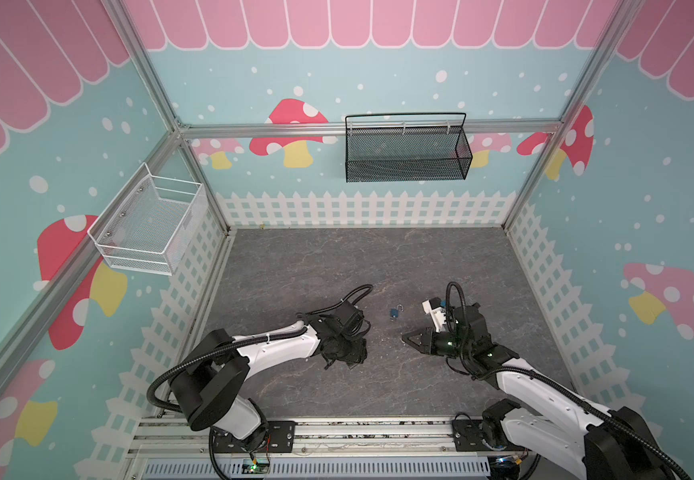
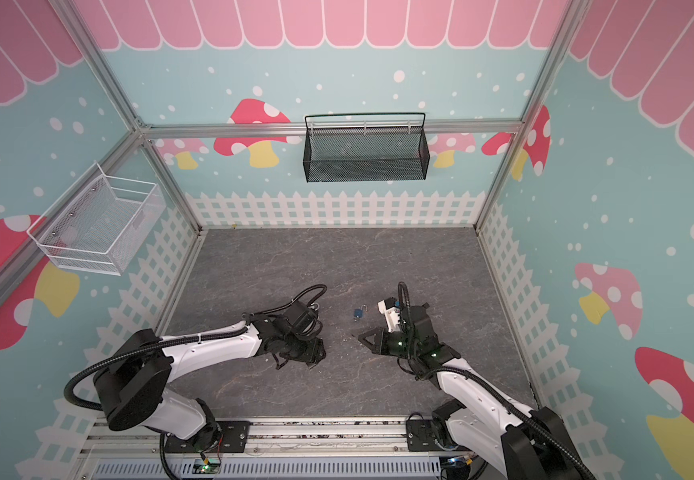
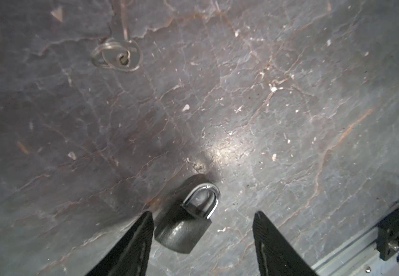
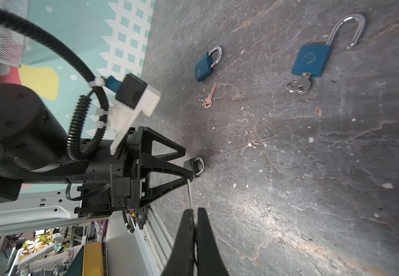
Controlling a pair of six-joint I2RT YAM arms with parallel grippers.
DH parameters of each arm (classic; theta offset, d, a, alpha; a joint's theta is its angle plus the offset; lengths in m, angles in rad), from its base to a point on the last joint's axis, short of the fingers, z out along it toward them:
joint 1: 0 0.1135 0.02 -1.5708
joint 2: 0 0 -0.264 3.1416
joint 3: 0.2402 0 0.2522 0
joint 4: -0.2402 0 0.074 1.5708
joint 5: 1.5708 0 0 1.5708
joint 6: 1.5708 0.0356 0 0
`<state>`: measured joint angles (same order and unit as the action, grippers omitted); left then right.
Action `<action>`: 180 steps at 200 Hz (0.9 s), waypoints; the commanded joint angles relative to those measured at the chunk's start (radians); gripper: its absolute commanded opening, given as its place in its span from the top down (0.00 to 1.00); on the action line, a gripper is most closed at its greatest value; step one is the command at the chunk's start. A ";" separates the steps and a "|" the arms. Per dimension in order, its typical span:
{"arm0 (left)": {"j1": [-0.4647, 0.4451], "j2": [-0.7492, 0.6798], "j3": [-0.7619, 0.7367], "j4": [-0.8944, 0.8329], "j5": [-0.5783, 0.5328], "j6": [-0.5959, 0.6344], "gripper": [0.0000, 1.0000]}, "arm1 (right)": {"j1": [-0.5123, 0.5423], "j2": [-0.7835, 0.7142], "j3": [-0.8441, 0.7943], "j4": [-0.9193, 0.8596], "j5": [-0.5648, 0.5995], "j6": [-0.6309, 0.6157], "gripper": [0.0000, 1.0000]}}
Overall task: Unlock with the key
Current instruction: 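Grasp the small black padlock with the left gripper while the right gripper waits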
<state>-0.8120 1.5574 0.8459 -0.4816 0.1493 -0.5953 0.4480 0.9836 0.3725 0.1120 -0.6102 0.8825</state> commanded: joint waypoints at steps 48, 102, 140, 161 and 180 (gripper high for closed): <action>-0.040 0.044 -0.024 0.062 -0.004 -0.032 0.34 | 0.006 -0.066 -0.018 -0.003 0.077 -0.027 1.00; -0.102 0.047 -0.047 0.054 -0.031 -0.107 0.34 | 0.005 -0.052 -0.017 -0.012 0.072 -0.041 1.00; -0.140 0.057 -0.036 0.001 -0.118 -0.200 0.35 | 0.006 -0.049 -0.020 -0.018 0.077 -0.047 1.00; -0.174 0.057 -0.017 -0.018 -0.170 -0.234 0.36 | 0.006 -0.051 -0.018 -0.017 0.077 -0.050 1.00; -0.202 0.072 0.010 -0.038 -0.201 -0.249 0.37 | 0.006 -0.053 -0.020 -0.020 0.082 -0.051 1.00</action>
<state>-0.9798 1.5909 0.8364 -0.4320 0.0132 -0.7811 0.4480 0.9337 0.3664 0.0963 -0.5388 0.8440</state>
